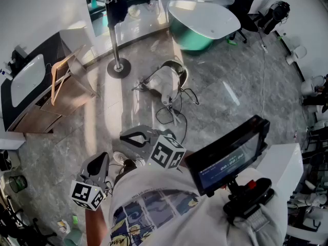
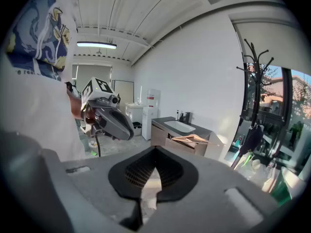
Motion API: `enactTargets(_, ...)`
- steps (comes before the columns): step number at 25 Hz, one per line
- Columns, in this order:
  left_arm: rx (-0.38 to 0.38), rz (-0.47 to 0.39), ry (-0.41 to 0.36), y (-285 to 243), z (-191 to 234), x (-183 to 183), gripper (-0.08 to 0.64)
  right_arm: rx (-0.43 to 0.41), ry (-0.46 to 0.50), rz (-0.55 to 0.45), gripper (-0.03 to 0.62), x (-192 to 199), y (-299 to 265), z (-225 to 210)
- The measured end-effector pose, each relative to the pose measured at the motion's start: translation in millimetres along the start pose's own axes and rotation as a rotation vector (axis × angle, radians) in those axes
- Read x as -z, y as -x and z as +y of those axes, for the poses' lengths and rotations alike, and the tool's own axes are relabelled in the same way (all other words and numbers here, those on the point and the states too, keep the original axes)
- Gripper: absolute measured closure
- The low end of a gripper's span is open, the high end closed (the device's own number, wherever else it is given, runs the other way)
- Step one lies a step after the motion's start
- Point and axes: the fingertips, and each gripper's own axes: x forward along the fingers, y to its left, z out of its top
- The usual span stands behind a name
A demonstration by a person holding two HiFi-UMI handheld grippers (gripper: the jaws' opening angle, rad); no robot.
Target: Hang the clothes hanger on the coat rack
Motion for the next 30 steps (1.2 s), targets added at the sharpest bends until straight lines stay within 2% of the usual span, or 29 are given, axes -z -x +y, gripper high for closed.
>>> enactTargets(11, -0.036, 0.013, -0.003, -5.4, -35.3, -1.2, 0.557, -0.009, -0.01, -0.06, 0.59, 5.9, 35.1, 2.3)
enactTargets(18, -0.034, 0.026, 0.005, -30.7, -57.4, 1.6, 0.557, 0.0, -0.043, -0.08, 0.537, 22.3, 66.7, -10.8)
enactTargets(24, -0.061, 0.028, -0.012, -43.5, -34.1, -8.0, 0.557, 0.015, -0.062, -0.097, 0.525, 32.3, 56.5, -37.1)
enactTargets(30, -0.035, 0.026, 0.003, -52.6, 2.3, -16.6, 0.557, 0.06, -0.081, -0.085, 0.52, 32.2, 35.4, -65.0)
